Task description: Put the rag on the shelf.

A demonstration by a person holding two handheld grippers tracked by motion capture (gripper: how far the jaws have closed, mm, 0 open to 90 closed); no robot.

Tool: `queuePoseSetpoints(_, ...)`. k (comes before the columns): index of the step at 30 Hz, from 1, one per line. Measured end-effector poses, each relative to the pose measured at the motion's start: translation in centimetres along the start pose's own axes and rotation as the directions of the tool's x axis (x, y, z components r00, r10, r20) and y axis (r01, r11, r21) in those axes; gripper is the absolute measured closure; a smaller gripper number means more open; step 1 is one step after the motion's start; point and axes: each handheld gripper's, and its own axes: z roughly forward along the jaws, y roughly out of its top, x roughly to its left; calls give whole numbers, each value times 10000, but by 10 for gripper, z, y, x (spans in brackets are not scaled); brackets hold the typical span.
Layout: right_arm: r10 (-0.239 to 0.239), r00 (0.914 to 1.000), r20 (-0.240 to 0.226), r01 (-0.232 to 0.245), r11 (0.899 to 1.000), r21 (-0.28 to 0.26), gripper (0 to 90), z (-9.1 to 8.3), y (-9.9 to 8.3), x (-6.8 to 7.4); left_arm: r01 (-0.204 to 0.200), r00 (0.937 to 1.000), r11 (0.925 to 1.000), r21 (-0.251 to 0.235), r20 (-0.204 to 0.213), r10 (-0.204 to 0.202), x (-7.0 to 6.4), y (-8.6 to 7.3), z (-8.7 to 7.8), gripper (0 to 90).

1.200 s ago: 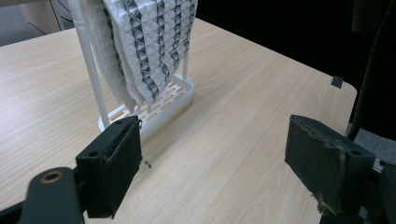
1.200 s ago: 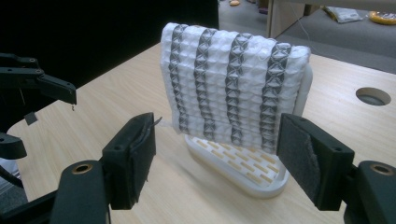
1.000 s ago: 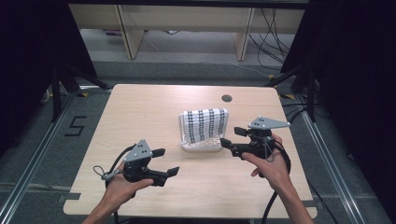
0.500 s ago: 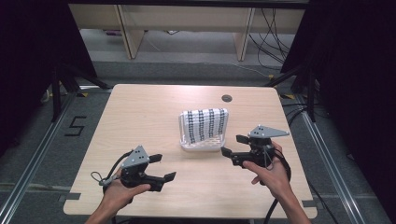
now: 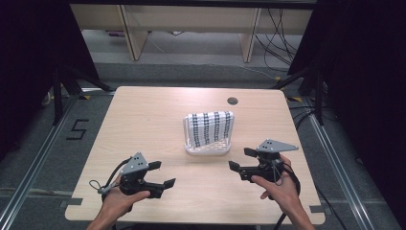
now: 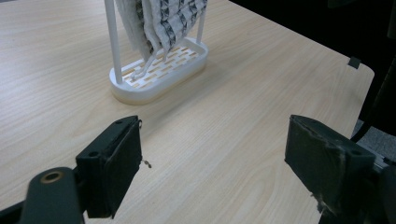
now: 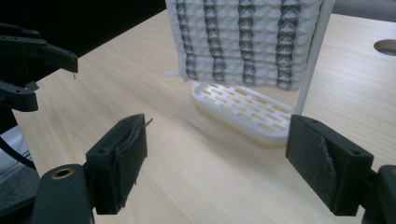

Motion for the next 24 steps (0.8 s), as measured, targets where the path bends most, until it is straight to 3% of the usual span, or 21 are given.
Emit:
queuePoseSetpoints(2, 178, 9998, 17, -178, 9997, 144, 218, -1, -3, 2, 23, 9999, 9999, 144, -115, -22, 1, -2, -1, 181)
queuePoseSetpoints(3, -65, 10000, -30, 65, 10000, -11, 218, 0, -4, 0, 70, 9999, 9999, 106, -93, -69, 1, -3, -1, 181)
queuePoseSetpoints(4, 162, 9999, -47, -162, 9999, 57, 218, 0, -6, 3, 78, 10000, 9999, 101, -57, -77, 2, -4, 0, 181)
queuePoseSetpoints(5, -142, 9999, -17, 142, 9999, -27, 218, 0, -7, 1, 85, 9999, 10000, 31, -65, -84, 3, -6, 0, 181)
queuePoseSetpoints(9, 115, 9999, -126, -113, 9999, 83, 216, 0, -13, 5, 152, 9998, 9998, 85, -97, -152, 3, -10, -1, 181)
queuePoseSetpoints(10, -176, 9998, -84, 176, 9998, 19, 215, 0, -14, 3, 138, 9998, 9998, 121, -142, -136, 3, -11, -1, 181)
queuePoseSetpoints(11, 126, 9999, -89, -125, 9998, 135, 215, -2, -15, 5, 138, 9998, 9998, 121, -142, -136, 3, -11, -1, 181)
queuePoseSetpoints(14, 63, 9997, -229, -65, 10000, -58, 213, -3, -20, 4, 253, 9996, 9994, 250, -132, -250, 4, -16, -1, 181)
queuePoseSetpoints(15, 311, 9991, -283, -312, 9995, -21, 212, -4, -21, 7, 228, 9997, 9995, 238, -118, -225, 4, -17, -1, 181)
queuePoseSetpoints(16, 49, 9998, -214, -51, 9999, -96, 211, -5, -23, 5, 198, 9997, 9994, 292, -135, -194, 5, -17, -2, 181)
queuePoseSetpoints(19, 453, 9987, -245, -452, 9990, 50, 211, -8, -29, 8, 186, 9997, 9994, 286, -132, -182, 4, -21, -2, 181)
queuePoseSetpoints(24, 364, 9989, -300, -366, 9993, -42, 210, -9, -41, 8, 227, 9997, 9993, 281, -115, -224, 1, -29, -3, 180)
